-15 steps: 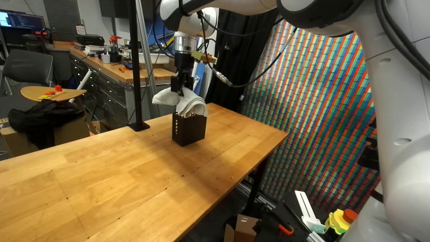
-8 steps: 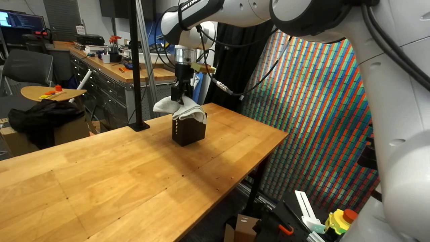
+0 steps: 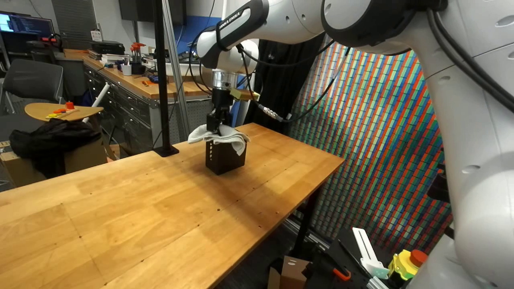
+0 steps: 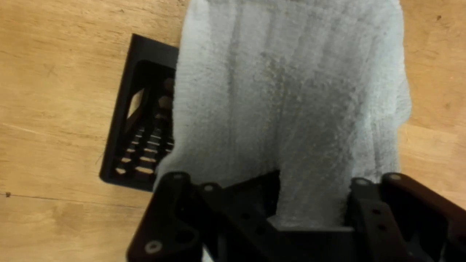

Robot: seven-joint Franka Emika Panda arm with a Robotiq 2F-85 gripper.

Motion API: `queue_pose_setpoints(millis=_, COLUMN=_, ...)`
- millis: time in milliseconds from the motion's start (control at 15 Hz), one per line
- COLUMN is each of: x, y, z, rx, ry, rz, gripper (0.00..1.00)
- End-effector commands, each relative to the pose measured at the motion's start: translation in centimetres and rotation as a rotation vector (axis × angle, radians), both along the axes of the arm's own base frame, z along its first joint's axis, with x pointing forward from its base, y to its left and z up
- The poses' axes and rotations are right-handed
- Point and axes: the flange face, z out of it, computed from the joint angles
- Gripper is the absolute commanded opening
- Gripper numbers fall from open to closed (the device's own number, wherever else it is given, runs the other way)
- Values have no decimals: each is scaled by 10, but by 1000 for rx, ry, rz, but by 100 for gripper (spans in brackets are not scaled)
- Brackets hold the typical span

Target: Pick up the cloth and put it in the box

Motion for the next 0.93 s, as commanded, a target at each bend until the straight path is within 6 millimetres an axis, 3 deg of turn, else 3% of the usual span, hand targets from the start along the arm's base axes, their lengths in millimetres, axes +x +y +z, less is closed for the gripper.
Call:
queue_pose_setpoints(millis=0, x=-5, y=7, z=-18, rx=54, ry=-8, rz=3, gripper=5)
queue_pose_setpoints(millis=267, x=-13, y=4, z=-20, rx=85, ry=-12, rz=-16, gripper=4)
queue_pose_setpoints(millis=400, x=-16, y=3, z=-8, rx=83, ry=-27, rz=-24, gripper=6)
queue_pose_setpoints(millis=467, x=-19, y=4, z=5, rx=75, ry=-36, rz=-26, gripper=31)
queue_pose_setpoints(millis=600, x=-25, y=7, z=22, rx=64, ry=-44, rz=-23, gripper=35)
queue_pose_setpoints(millis=867, x=-35, y=15, z=61, rx=47, ry=-63, rz=-10, gripper=64)
